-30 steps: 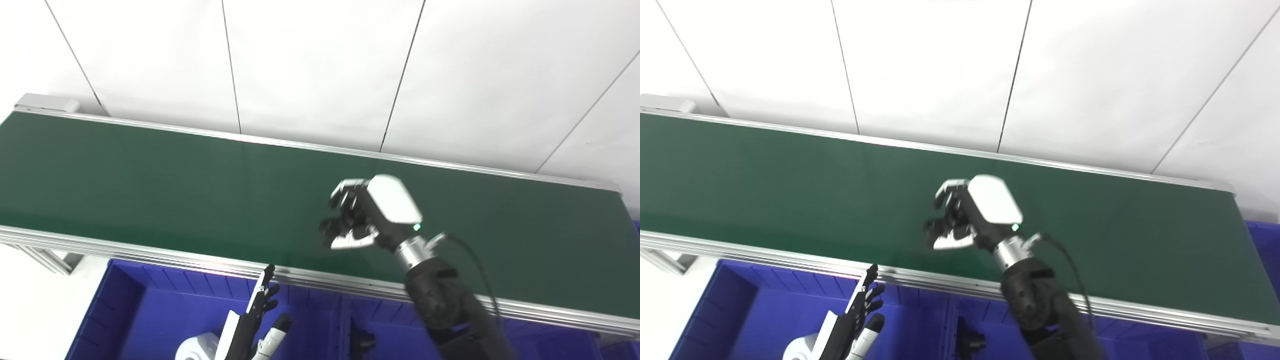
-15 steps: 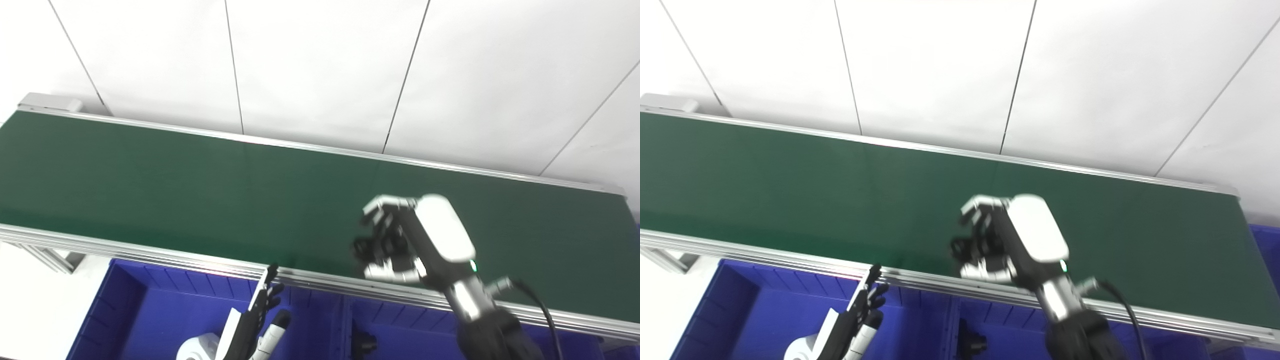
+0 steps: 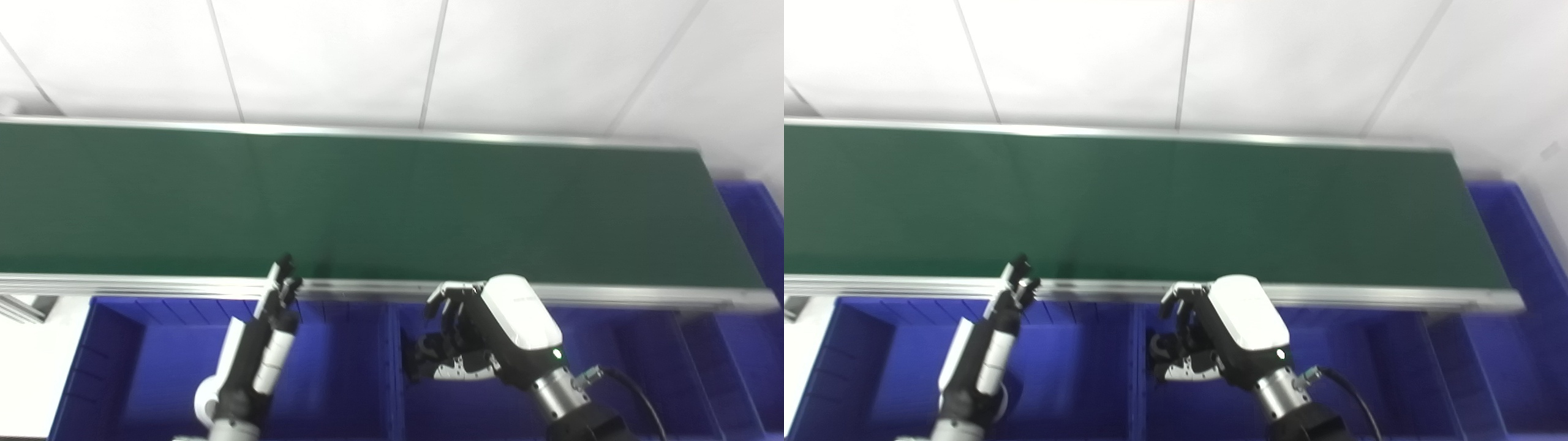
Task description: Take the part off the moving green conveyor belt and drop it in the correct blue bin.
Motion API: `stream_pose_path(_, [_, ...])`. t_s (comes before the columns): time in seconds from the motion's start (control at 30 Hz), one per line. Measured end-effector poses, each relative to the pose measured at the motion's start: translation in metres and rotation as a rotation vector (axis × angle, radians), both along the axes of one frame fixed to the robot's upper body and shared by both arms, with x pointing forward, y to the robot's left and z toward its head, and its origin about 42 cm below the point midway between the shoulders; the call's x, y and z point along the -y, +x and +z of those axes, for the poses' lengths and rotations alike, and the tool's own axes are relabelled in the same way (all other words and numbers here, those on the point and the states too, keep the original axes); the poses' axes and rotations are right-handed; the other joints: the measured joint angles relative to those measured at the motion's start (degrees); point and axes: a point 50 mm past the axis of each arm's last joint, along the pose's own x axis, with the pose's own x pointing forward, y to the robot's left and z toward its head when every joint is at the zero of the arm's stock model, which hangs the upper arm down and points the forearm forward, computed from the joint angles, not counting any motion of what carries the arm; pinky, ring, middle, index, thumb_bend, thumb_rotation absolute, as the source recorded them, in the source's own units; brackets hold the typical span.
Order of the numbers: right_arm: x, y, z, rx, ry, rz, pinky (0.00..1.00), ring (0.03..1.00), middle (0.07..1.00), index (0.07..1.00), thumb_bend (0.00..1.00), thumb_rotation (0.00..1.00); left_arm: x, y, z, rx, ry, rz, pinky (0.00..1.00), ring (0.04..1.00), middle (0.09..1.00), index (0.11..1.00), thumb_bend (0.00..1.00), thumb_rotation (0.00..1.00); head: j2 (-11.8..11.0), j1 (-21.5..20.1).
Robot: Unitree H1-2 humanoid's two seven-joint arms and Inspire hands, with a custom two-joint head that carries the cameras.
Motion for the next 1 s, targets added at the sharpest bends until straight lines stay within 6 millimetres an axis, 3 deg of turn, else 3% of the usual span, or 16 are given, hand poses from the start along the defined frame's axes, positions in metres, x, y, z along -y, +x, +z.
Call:
stream_pose_path(0.13, [0.003,-0.003,-0.004,-0.003,-0.054,-0.036,0.32,0.402,0.430,0.522,0.53,0.00,-0.004,0.006,0.007,0.012,-0.005,-0.003,0.94,0.937,1.000,1.000,0.70,1.00,0.09,0.08])
stream_pose_path(0.17, [0.003,-0.003,-0.007,-0.009,-0.067,-0.049,0.36,0.456,0.509,0.508,0.52,0.08,-0.004,0.007,0.008,0.012,-0.014,-0.004,0.94,0.940,1.000,1.000,0.70,1.00,0.09,0.17])
stream_pose_path(0.2, [0.002,-0.004,-0.010,-0.020,-0.078,-0.065,0.44,0.546,0.607,0.613,0.76,0.22,-0.005,0.008,0.007,0.007,-0.014,-0.005,0.94,0.940,1.000,1.000,0.70,1.00,0.09,0.43])
stream_pose_path(0.23, [0.001,-0.004,-0.014,-0.034,-0.093,-0.076,0.49,0.603,0.668,0.678,0.90,0.31,-0.005,0.009,0.007,0.003,-0.017,-0.006,0.94,0.939,1.000,1.000,0.70,1.00,0.01,0.61])
stream_pose_path(0.27, [0.000,-0.005,-0.017,-0.051,-0.108,-0.085,0.69,0.751,0.790,0.786,0.96,0.43,-0.005,0.009,0.007,-0.001,-0.019,-0.008,0.94,0.934,1.000,1.000,0.70,1.00,-0.08,0.96])
stream_pose_path(0.3, [0.000,-0.006,-0.019,-0.077,-0.138,-0.087,0.82,0.840,0.862,0.851,0.99,0.52,-0.005,0.009,0.007,-0.002,-0.019,-0.012,0.93,0.930,1.000,1.000,0.70,1.00,-0.08,1.05])
stream_pose_path(0.37, [0.000,-0.008,-0.022,-0.127,-0.170,-0.088,0.87,0.867,0.884,0.872,1.00,0.55,-0.004,0.009,0.007,-0.002,-0.018,-0.016,0.93,0.928,1.000,1.000,0.70,1.00,-0.08,1.22])
stream_pose_path(0.4, [0.001,-0.008,-0.023,-0.148,-0.181,-0.091,0.86,0.855,0.877,0.878,1.00,0.62,-0.004,0.009,0.007,-0.002,-0.017,-0.017,0.94,0.932,1.000,1.000,0.70,1.00,-0.17,1.75])
stream_pose_path(0.5, [0.002,-0.009,-0.022,-0.148,-0.174,-0.095,0.78,0.809,0.847,0.863,1.00,0.67,-0.003,0.008,0.006,-0.005,-0.010,-0.021,0.92,0.922,1.000,1.000,0.70,1.00,-0.26,2.45])
stream_pose_path(0.67, [0.005,-0.011,-0.006,-0.097,-0.060,-0.117,0.62,0.742,0.807,0.826,1.00,0.65,0.001,0.004,0.005,-0.011,0.007,-0.026,0.89,0.908,1.000,1.000,0.73,1.00,-0.70,5.78])
stream_pose_path(0.77, [0.001,-0.017,0.005,-0.079,0.075,-0.134,0.59,0.723,0.787,0.812,1.00,0.68,0.006,0.000,0.004,-0.018,0.017,-0.030,0.89,0.903,1.000,1.000,0.73,1.00,-0.96,7.55])
stream_pose_path(0.93, [-0.010,-0.038,0.010,-0.122,0.441,-0.225,0.61,0.704,0.766,0.784,0.72,0.87,0.013,-0.005,0.004,-0.018,0.018,-0.019,0.90,0.910,1.000,1.000,0.72,1.00,-1.92,12.11])
stream_pose_path(1.0, [-0.016,-0.046,0.007,-0.158,0.620,-0.283,0.63,0.711,0.767,0.794,0.69,0.87,0.014,-0.006,0.003,-0.013,0.028,-0.016,0.91,0.915,1.000,1.000,0.71,1.00,-2.19,13.00])
